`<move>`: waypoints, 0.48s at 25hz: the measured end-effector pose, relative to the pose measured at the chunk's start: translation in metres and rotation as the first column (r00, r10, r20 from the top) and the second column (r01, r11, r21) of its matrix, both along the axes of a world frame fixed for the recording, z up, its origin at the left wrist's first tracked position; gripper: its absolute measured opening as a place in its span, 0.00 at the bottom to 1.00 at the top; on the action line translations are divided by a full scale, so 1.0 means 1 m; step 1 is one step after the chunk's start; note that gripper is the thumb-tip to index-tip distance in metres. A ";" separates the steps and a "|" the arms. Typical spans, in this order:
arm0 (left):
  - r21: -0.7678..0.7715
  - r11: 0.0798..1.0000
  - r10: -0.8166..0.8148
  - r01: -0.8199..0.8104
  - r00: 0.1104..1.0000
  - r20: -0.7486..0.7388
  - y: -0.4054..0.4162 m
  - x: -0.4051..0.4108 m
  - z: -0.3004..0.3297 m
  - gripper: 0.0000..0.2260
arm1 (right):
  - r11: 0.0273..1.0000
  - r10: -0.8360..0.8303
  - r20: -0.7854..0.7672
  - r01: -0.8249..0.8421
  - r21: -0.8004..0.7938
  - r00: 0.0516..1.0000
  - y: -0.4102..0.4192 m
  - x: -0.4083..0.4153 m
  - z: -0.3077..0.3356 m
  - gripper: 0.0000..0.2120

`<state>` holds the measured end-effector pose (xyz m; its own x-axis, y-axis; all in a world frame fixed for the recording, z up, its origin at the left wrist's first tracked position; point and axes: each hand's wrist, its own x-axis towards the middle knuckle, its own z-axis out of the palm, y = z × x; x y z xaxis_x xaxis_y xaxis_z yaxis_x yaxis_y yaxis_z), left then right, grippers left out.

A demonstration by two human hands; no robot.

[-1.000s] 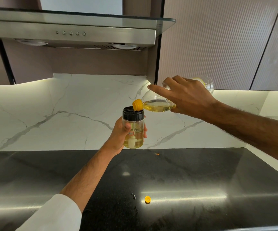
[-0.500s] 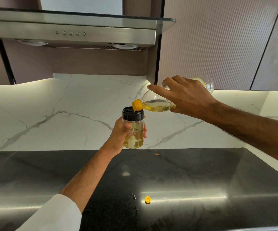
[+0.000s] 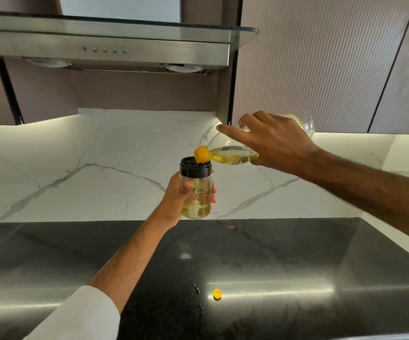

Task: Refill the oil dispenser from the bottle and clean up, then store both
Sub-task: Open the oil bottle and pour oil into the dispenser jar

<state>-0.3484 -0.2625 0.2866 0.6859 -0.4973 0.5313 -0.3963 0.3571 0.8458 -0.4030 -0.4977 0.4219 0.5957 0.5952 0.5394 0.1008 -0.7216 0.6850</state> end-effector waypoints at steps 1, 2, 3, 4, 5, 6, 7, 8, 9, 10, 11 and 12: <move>-0.001 1.000 0.000 0.000 1.000 -0.001 0.000 0.000 0.000 0.46 | 1.000 0.002 0.003 -0.002 0.000 1.000 0.000 0.000 0.000 0.56; -0.002 1.000 0.001 -0.001 1.000 -0.003 0.000 0.000 -0.001 0.46 | 1.000 0.004 0.008 -0.004 -0.002 1.000 0.001 -0.001 0.000 0.56; -0.003 1.000 0.000 0.000 1.000 -0.003 0.000 0.000 -0.001 0.46 | 1.000 0.006 0.013 -0.006 -0.004 1.000 0.001 -0.001 0.000 0.57; -0.004 1.000 -0.001 0.001 1.000 -0.003 0.000 0.000 -0.001 0.46 | 1.000 0.008 0.014 -0.008 -0.005 1.000 0.001 -0.001 0.000 0.57; -0.004 1.000 -0.003 0.003 1.000 -0.004 0.000 0.000 -0.002 0.46 | 1.000 0.011 0.014 -0.011 -0.004 1.000 0.001 -0.001 0.000 0.57; -0.005 1.000 -0.006 0.006 1.000 -0.005 0.000 0.000 -0.002 0.46 | 1.000 0.012 0.012 -0.012 -0.003 1.000 0.001 -0.001 -0.001 0.56; -0.007 1.000 -0.008 0.008 1.000 -0.006 0.000 0.000 -0.002 0.46 | 1.000 0.011 0.011 -0.011 -0.002 1.000 0.001 -0.002 -0.001 0.56; -0.009 1.000 -0.010 0.009 1.000 -0.006 0.000 0.000 -0.001 0.46 | 1.000 0.009 0.011 -0.009 -0.004 1.000 0.001 -0.002 -0.001 0.56; -0.011 1.000 -0.010 0.010 1.000 -0.006 0.000 0.000 -0.001 0.46 | 1.000 0.008 0.011 -0.008 -0.006 1.000 0.001 -0.002 -0.001 0.56; -0.012 1.000 -0.009 0.009 1.000 -0.006 0.001 0.000 -0.001 0.45 | 1.000 0.006 0.010 -0.006 -0.008 1.000 0.002 -0.002 0.000 0.56; -0.012 1.000 -0.008 0.008 1.000 -0.005 0.001 -0.001 -0.001 0.45 | 1.000 0.004 0.011 -0.003 -0.009 1.000 0.002 -0.002 0.000 0.56; -0.012 1.000 -0.007 0.007 1.000 -0.006 0.001 -0.001 -0.001 0.45 | 1.000 0.000 0.013 0.000 -0.011 1.000 0.002 -0.003 0.001 0.56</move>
<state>-0.3492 -0.2615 0.2860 0.6857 -0.4953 0.5335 -0.3891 0.3700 0.8436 -0.4057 -0.4958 0.4227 0.5891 0.6008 0.5404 0.0919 -0.7142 0.6939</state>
